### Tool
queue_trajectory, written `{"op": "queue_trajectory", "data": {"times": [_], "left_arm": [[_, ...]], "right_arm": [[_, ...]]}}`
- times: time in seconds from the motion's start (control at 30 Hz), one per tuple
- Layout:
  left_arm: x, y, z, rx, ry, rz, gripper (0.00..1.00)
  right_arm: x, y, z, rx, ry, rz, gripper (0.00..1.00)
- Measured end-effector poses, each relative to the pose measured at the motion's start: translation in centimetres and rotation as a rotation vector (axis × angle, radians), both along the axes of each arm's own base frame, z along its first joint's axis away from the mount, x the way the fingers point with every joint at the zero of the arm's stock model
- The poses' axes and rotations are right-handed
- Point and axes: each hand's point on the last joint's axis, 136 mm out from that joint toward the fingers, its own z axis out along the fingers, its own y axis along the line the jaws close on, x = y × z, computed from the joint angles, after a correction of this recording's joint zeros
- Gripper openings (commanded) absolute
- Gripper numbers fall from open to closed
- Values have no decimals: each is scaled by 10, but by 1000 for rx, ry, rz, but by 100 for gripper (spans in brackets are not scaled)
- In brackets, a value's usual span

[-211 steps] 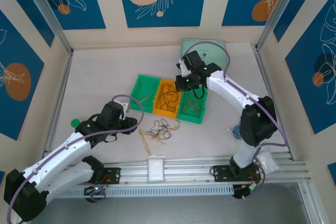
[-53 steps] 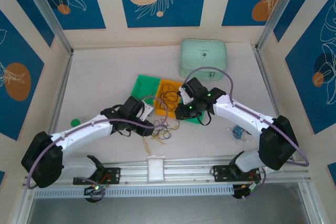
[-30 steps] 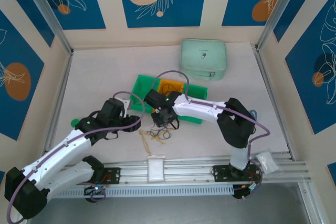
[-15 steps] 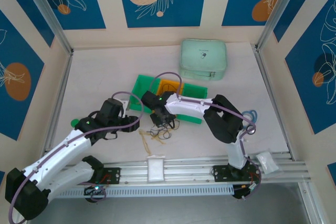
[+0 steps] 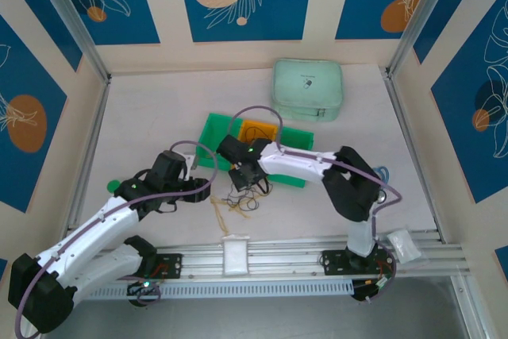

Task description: Untangle the cables

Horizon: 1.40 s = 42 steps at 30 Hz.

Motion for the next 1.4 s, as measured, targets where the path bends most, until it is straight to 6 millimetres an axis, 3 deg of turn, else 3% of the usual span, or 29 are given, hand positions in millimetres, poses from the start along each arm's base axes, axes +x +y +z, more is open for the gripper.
{"op": "queue_trajectory", "data": {"times": [0.3, 0.5, 0.7, 0.9, 1.13, 1.4], "left_arm": [[0, -5, 3, -25, -6, -16, 53], [2, -10, 7, -48, -18, -27, 52], [2, -14, 10, -69, -21, -40, 52], [-5, -41, 31, -213, -118, -182, 53], [-18, -82, 55, -282, -290, -429, 46], [-30, -104, 56, -291, -354, -578, 46]], "right_arm": [[-28, -1, 142, 343, -141, 74, 0], [-49, -12, 197, 492, -187, 120, 0], [-62, -19, 239, 612, -252, 172, 0], [-70, -25, 262, 682, -280, 203, 0], [-59, -29, 258, 717, -210, 153, 0], [-51, -35, 255, 770, -122, 96, 0]]}}
